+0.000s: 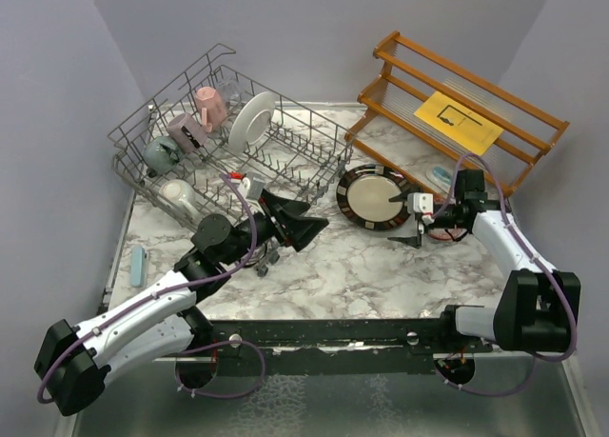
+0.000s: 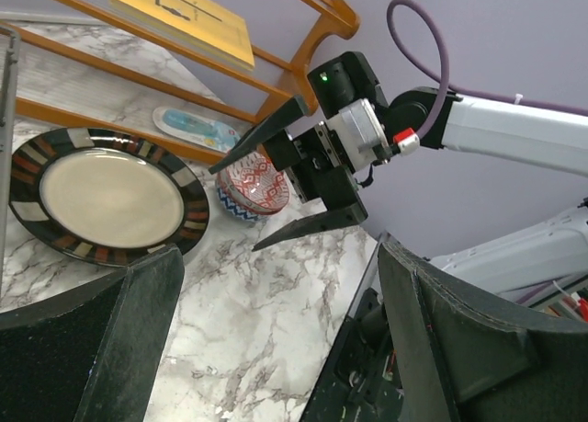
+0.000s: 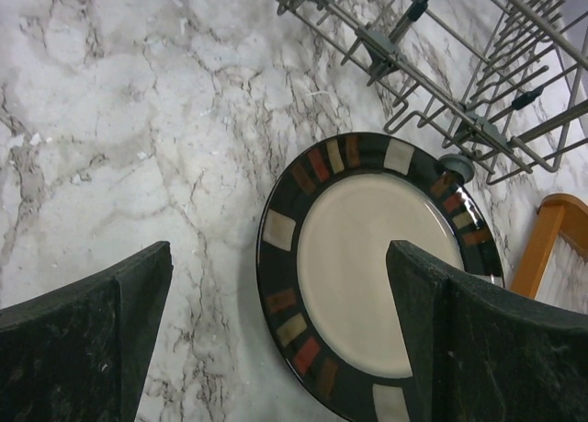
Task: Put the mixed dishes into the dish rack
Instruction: Pick up the plate at the center of the board.
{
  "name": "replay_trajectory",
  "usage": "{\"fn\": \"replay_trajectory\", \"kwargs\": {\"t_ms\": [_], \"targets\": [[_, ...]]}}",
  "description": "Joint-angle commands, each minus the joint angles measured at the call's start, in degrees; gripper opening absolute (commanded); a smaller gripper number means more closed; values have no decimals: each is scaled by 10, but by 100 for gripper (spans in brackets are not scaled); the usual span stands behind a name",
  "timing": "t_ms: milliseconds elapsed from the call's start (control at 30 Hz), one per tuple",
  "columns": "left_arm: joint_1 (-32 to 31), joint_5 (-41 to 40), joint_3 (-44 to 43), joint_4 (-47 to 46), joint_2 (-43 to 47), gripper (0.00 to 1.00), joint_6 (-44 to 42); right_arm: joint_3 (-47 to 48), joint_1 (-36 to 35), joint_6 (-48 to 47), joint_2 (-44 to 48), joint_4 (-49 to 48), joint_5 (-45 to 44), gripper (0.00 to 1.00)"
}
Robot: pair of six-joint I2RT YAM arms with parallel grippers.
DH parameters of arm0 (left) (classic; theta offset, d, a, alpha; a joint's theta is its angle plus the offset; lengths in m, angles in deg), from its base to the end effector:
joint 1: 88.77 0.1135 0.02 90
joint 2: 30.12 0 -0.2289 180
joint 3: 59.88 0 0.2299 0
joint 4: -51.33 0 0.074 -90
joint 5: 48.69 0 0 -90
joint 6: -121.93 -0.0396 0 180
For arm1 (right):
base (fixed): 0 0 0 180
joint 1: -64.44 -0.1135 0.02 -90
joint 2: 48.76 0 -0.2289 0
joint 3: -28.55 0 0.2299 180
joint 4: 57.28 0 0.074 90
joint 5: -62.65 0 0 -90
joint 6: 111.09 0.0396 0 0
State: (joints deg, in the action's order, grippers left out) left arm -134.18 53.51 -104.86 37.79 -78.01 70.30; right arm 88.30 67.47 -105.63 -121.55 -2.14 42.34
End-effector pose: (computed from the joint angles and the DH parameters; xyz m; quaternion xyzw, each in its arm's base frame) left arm 0.1393 -0.1532 0.2924 0.1206 0.6287 -0.5614 0.5243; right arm 0.2105 0.0260 0.1988 -0.6080 0.5399 0.2975 0.5003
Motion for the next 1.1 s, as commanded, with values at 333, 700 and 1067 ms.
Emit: {"fn": "replay_trajectory", "kwargs": {"t_ms": [333, 700, 1067], "targets": [[-3, -46, 29, -49, 11, 89, -13, -71, -105, 24, -39, -227, -202, 94], [-3, -50, 41, -60, 16, 89, -16, -78, -144, 60, -107, -287, -291, 70], [-3, -50, 45, -63, 16, 89, -15, -101, -149, 35, -111, -291, -321, 38]]}}
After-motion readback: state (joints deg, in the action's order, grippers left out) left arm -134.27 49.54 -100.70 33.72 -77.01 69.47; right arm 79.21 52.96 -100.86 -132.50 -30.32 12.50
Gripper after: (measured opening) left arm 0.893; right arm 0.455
